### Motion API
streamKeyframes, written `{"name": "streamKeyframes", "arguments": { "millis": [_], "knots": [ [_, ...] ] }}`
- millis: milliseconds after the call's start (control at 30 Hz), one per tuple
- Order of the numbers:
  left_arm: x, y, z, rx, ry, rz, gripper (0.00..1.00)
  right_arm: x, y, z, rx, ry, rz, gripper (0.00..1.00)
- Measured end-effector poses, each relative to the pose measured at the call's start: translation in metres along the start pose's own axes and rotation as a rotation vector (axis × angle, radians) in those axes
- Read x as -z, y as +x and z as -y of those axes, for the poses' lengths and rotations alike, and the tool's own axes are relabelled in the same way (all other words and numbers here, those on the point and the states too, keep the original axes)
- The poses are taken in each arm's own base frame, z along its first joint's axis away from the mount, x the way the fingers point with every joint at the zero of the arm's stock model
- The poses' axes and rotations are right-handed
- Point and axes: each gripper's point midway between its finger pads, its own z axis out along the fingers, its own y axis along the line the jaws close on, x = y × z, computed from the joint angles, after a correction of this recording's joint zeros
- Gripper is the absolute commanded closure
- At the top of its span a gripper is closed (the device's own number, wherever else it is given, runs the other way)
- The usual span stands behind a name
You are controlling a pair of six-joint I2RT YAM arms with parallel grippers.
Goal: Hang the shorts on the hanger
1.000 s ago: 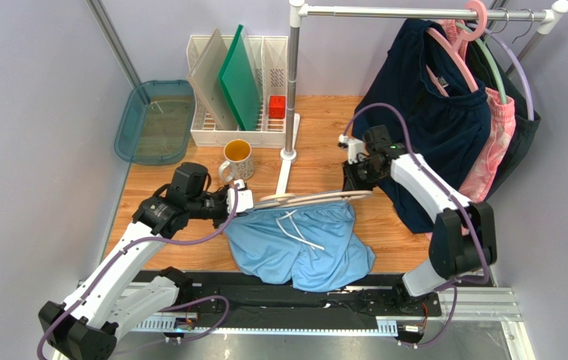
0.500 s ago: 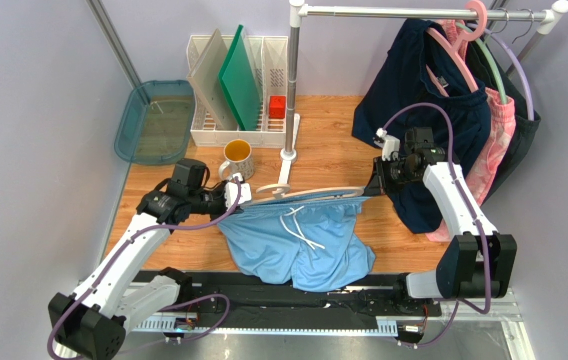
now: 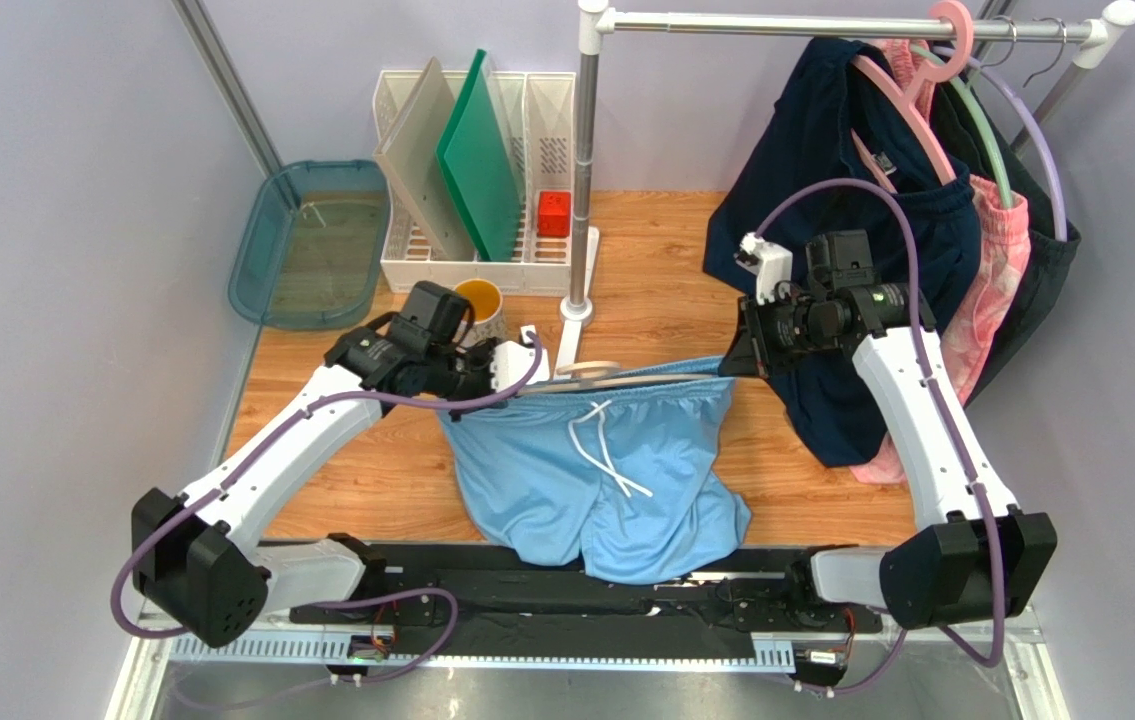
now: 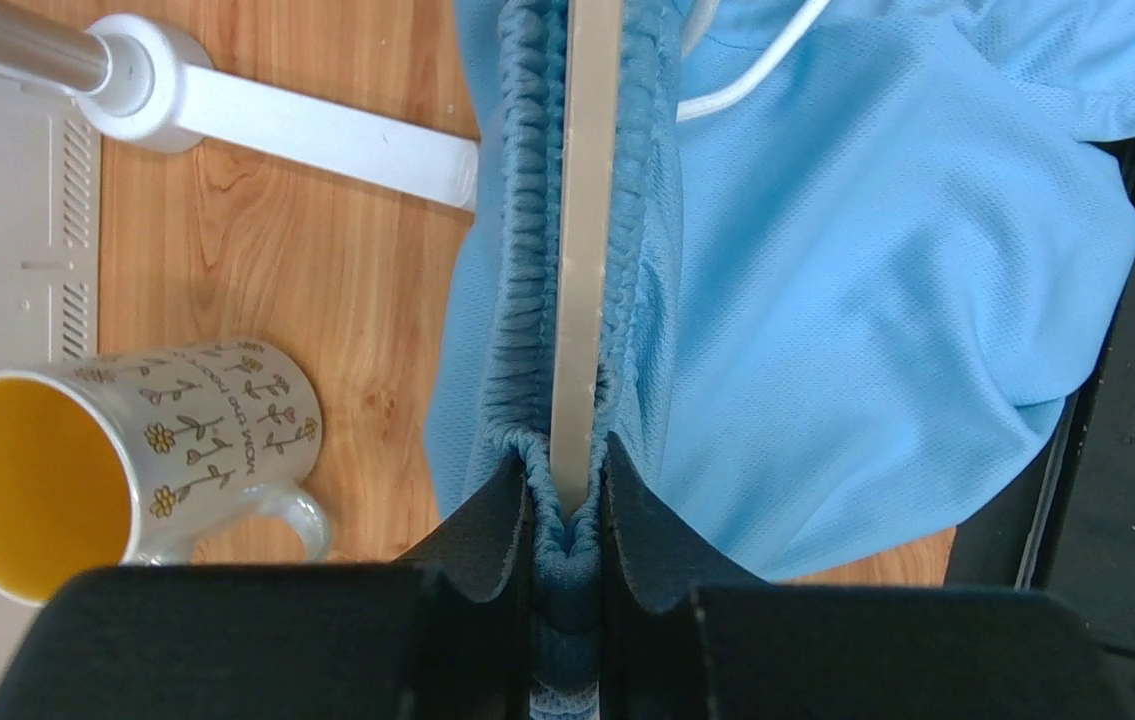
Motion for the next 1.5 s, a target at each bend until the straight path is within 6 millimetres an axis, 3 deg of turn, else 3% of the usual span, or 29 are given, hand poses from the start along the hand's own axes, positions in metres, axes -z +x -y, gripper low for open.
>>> {"name": "streamKeyframes", "arguments": {
  "millis": [33,100,133,167,233,300,433,533,667,833,900,1000,1100,1233,1367,1500],
  "knots": [
    [-0.001,-0.005,0.001,-0.009,0.004,-0.008,1.0,0.0,-0.001,-0.003,0.011,-0.002,-0.001,0.98],
    [-0.005,-0.013,0.005,-0.025,0.018,-0.032,1.0,0.001,-0.005,-0.011,0.041,-0.001,-0.005,0.81],
    [-0.006,-0.015,0.006,-0.024,0.022,-0.039,1.0,0.002,-0.006,-0.013,0.047,-0.001,-0.007,0.71],
    [-0.008,-0.018,0.008,-0.016,0.033,-0.049,1.0,0.003,-0.007,-0.016,0.059,-0.001,-0.01,0.49],
    [-0.009,-0.018,0.008,0.009,0.037,-0.073,1.0,0.006,-0.008,-0.02,0.086,0.0,-0.016,0.31],
    [-0.007,-0.01,0.011,0.039,0.041,-0.109,1.0,0.009,-0.009,-0.02,0.091,0.008,-0.018,0.23],
    [-0.003,-0.003,0.019,0.082,0.057,-0.139,1.0,0.017,-0.006,-0.023,0.156,0.003,-0.011,0.21],
    [0.002,-0.007,0.026,0.103,0.084,-0.126,1.0,0.027,-0.009,-0.036,0.243,-0.044,0.043,0.23],
    [0.013,-0.027,0.03,0.101,0.11,-0.065,1.0,0.046,-0.014,-0.067,0.401,-0.138,0.163,0.28],
    [0.03,-0.052,0.03,0.085,0.123,0.004,1.0,0.062,-0.015,-0.125,0.674,-0.286,0.328,0.3],
    [0.036,-0.06,0.032,0.082,0.133,0.025,1.0,0.062,-0.015,-0.147,0.78,-0.342,0.373,0.32],
    [0.041,-0.066,0.034,0.082,0.146,0.041,1.0,0.054,-0.014,-0.162,0.873,-0.378,0.381,0.35],
    [0.045,-0.072,0.037,0.082,0.159,0.055,1.0,0.037,-0.013,-0.161,0.928,-0.369,0.348,0.4],
    [0.051,-0.072,0.041,0.08,0.165,0.057,1.0,0.011,-0.011,-0.13,0.964,-0.244,0.266,0.47],
    [0.059,-0.073,0.044,0.063,0.15,0.068,1.0,0.017,-0.005,-0.113,1.016,-0.158,0.239,0.5],
    [0.062,-0.076,0.046,0.05,0.153,0.087,1.0,0.033,0.005,-0.112,1.07,-0.141,0.249,0.46]
  ]
}}
